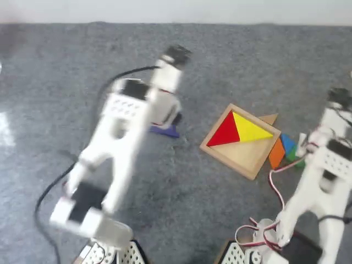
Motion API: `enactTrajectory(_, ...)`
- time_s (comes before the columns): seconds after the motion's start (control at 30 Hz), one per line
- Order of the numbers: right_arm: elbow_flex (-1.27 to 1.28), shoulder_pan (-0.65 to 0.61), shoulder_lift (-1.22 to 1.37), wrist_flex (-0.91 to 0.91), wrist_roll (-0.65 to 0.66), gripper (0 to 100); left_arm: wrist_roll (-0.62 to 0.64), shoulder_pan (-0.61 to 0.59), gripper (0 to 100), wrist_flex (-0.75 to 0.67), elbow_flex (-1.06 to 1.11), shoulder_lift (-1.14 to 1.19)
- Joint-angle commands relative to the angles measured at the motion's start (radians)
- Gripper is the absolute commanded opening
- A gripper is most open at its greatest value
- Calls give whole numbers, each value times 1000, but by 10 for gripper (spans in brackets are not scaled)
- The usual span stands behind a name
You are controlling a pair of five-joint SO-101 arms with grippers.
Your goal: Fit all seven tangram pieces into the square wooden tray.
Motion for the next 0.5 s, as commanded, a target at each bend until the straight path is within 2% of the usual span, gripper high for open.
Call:
enactTrajectory(0.0, 48, 22, -47, -51, -29, 487, -20, 95, 211, 3, -160, 189)
enactTrajectory(0.23, 101, 4, 4, -110, -104, 487, 20, 221, 211, 98, -430, 431)
enactTrajectory(0.47, 114, -31, 10, -116, -97, 487, 100, 236, 211, 143, -553, 597)
